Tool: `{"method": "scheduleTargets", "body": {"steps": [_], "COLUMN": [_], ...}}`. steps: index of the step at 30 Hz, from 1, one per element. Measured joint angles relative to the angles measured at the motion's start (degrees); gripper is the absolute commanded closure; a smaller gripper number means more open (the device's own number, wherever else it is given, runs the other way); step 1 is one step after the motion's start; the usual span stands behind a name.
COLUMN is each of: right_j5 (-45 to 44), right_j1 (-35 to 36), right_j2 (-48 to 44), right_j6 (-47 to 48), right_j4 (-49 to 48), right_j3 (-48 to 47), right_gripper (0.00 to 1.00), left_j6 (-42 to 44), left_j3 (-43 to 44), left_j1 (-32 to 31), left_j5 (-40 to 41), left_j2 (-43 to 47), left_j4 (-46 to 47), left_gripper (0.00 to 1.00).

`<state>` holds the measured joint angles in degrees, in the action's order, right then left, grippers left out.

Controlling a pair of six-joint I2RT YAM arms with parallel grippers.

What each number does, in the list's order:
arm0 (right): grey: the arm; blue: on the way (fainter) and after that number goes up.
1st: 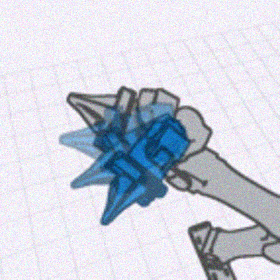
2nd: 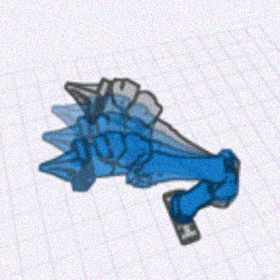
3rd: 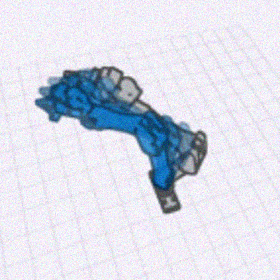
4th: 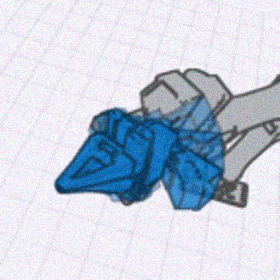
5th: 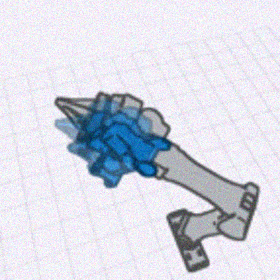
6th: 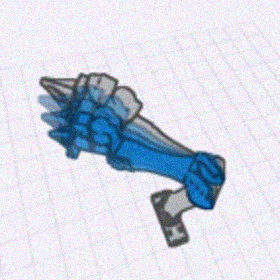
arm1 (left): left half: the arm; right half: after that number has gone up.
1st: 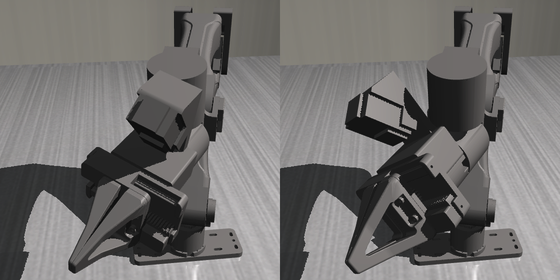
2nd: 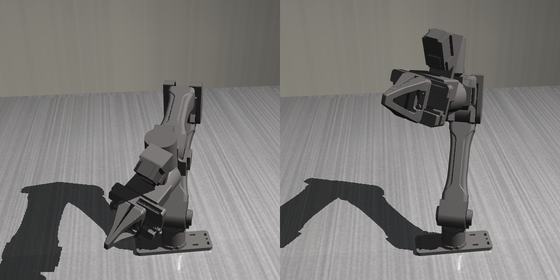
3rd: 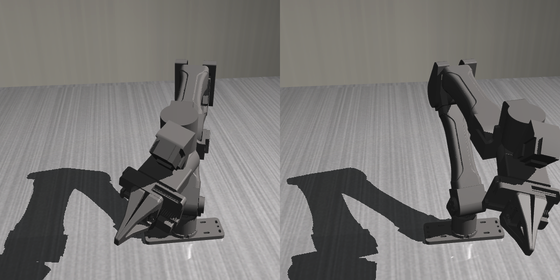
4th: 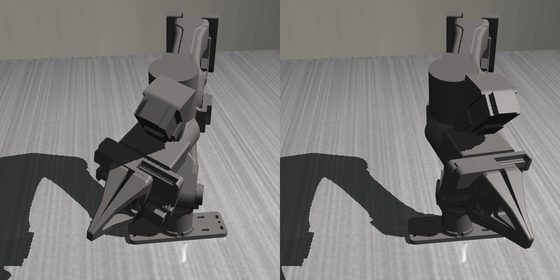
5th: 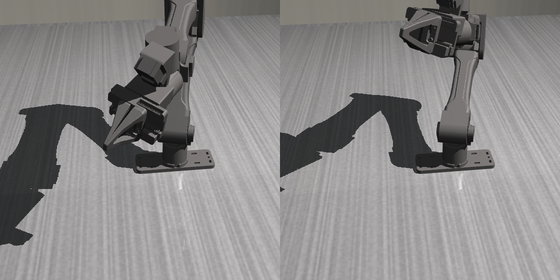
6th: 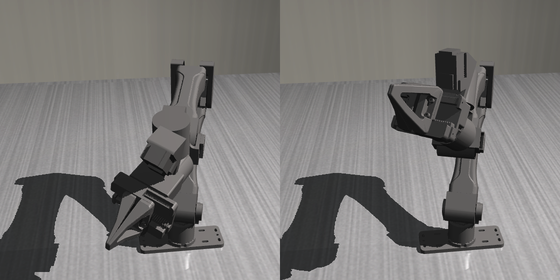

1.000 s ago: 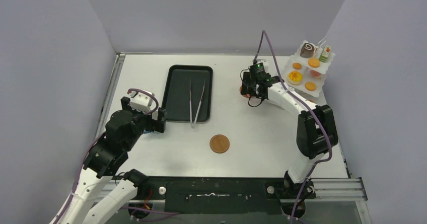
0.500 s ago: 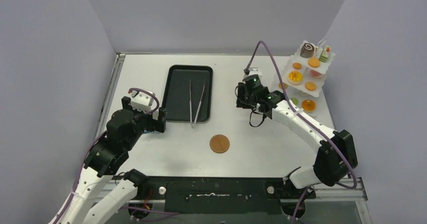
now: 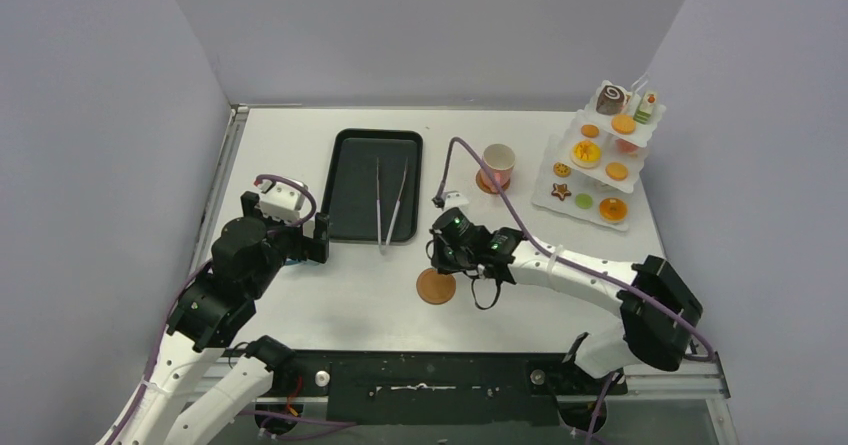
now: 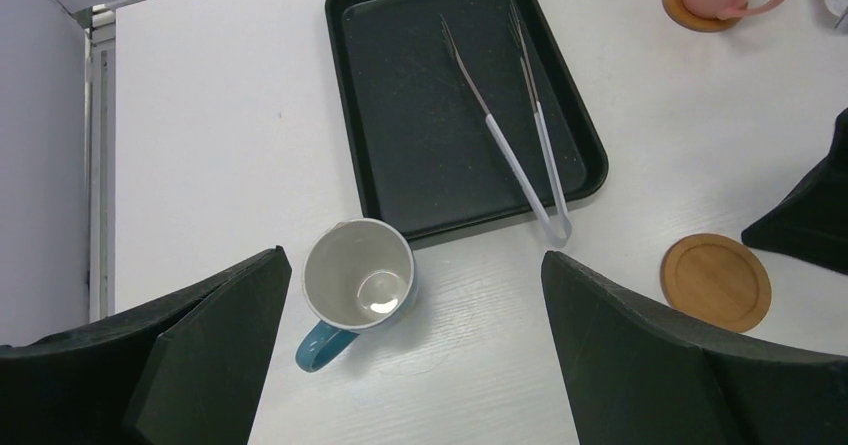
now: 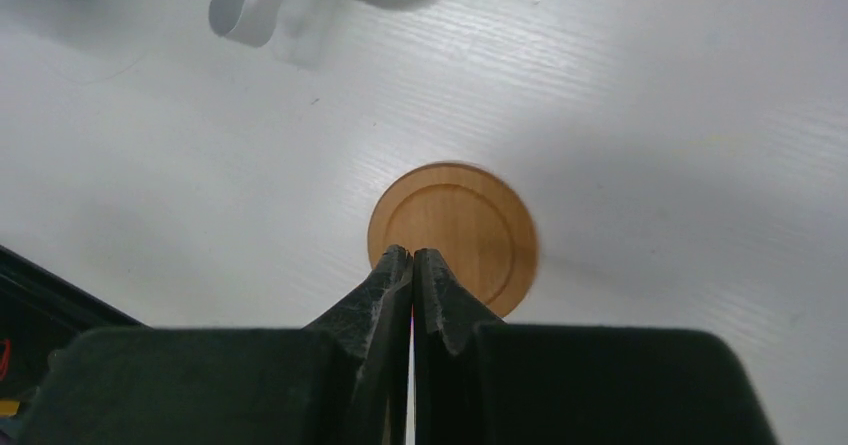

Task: Serve the afternoon tea
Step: Move the coaster to the center of the board.

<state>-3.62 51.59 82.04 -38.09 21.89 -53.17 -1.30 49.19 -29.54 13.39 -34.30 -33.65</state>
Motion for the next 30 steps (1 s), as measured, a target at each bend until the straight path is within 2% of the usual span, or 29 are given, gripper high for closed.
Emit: {"method": "scheduleTargets", "body": {"steps": [6,30], "right_j5": [0.0,-6.1], "right_j1": [4.6,4.3], "right_j2": [6.3,11.5], "right_j6": [-1.7,-0.2], "right_j4": [-2.5,0.9], "right_j3": [0.2,0.2], "right_gripper": [1.0,1.0], "left_j6": [0.0,0.1], "left_j3": [0.0,-0.1], "left_j1": [0.0,0.0], "left_j5": [0.3,1.8], "left_j2": [-0.1,-0.2], "left_j4": [0.0,0.0], "left_gripper": [0.03,0.03]}}
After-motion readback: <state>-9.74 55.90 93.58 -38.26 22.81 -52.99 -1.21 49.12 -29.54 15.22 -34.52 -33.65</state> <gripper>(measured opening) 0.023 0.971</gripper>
